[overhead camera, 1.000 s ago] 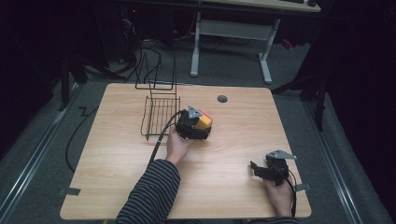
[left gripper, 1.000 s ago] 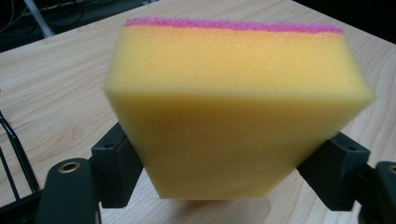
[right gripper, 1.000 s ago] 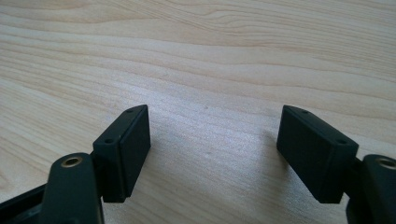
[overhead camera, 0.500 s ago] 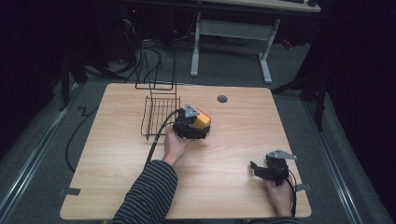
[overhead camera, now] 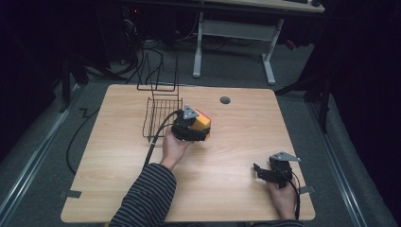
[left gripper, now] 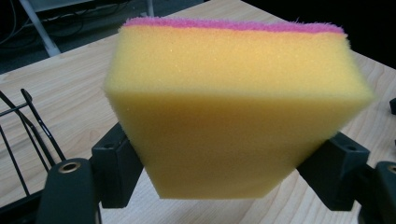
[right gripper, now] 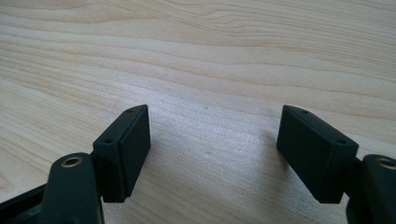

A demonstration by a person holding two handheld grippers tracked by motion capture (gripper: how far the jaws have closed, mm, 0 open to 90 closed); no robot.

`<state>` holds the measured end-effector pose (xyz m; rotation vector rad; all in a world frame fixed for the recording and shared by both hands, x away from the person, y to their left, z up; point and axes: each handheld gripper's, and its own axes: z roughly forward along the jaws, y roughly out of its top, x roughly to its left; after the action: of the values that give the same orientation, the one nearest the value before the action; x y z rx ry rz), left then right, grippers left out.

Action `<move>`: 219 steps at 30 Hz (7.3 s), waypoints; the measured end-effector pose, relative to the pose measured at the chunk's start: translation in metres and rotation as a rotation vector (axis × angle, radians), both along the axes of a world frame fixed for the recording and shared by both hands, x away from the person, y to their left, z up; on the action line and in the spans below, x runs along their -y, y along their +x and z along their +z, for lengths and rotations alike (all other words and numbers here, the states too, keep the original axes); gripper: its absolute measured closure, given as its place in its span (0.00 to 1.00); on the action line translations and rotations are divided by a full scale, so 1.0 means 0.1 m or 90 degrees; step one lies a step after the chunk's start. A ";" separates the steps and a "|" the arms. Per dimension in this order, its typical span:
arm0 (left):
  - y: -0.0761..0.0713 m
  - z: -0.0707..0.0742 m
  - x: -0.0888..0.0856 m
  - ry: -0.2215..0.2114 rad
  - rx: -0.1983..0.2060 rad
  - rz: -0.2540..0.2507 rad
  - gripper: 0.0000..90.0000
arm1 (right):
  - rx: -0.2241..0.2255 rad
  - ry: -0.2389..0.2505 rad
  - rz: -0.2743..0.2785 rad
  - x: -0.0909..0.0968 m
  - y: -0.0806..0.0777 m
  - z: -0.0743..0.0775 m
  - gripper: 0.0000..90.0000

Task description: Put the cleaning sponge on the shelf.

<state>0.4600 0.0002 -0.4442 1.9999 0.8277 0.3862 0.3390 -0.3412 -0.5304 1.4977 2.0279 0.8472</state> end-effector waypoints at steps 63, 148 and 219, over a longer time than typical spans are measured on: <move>-0.05 0.21 -0.99 0.031 0.037 0.100 0.27 | -0.001 -0.001 -0.001 0.00 0.00 0.00 0.29; 0.44 -0.17 -1.05 0.008 -0.055 0.161 0.03 | -0.001 -0.002 -0.001 0.00 0.00 0.00 0.29; -0.73 -0.01 -1.83 -0.069 -0.005 0.152 0.10 | -0.001 -0.002 -0.001 0.00 0.00 0.00 0.29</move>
<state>0.3871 0.1836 -0.4448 1.8088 1.0740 0.4604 0.3388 -0.3409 -0.5302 1.4993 2.0281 0.8418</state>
